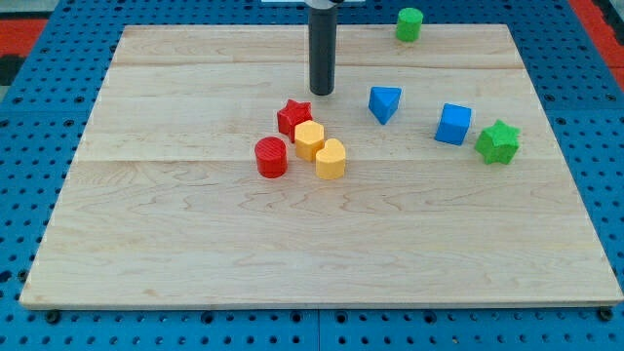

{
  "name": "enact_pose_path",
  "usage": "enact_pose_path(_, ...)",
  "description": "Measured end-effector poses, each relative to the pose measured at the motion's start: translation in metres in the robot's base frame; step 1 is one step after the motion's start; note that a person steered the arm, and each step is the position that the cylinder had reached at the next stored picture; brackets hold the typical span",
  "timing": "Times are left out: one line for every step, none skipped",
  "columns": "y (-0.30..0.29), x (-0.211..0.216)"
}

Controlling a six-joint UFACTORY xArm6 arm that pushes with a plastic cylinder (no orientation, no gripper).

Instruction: Place the green circle at the top center

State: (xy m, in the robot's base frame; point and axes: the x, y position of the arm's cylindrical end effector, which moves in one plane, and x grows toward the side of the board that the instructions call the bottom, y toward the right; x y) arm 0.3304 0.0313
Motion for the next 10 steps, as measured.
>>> enact_pose_path(0.107,-0.001)
enact_pose_path(0.126,0.024)
enact_pose_path(0.104,0.016)
enact_pose_path(0.129,-0.040)
enact_pose_path(0.135,-0.112)
enact_pose_path(0.180,-0.138)
enact_pose_path(0.173,-0.138)
enact_pose_path(0.095,-0.137)
enact_pose_path(0.090,-0.083)
enact_pose_path(0.035,-0.055)
